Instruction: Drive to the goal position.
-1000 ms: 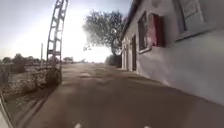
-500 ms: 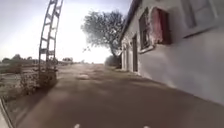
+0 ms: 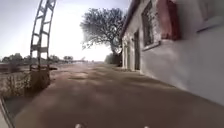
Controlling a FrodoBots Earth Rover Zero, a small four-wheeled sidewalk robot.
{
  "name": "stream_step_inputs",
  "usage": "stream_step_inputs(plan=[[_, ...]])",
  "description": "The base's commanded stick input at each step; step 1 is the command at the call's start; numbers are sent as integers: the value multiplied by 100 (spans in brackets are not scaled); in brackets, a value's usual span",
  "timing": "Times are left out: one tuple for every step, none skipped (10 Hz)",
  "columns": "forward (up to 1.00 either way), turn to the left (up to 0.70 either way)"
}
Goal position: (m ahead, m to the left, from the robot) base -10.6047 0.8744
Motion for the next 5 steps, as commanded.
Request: stream_step_inputs(plan=[[70, 0], [70, 0], [70, 0], [70, 0], [70, 0]])
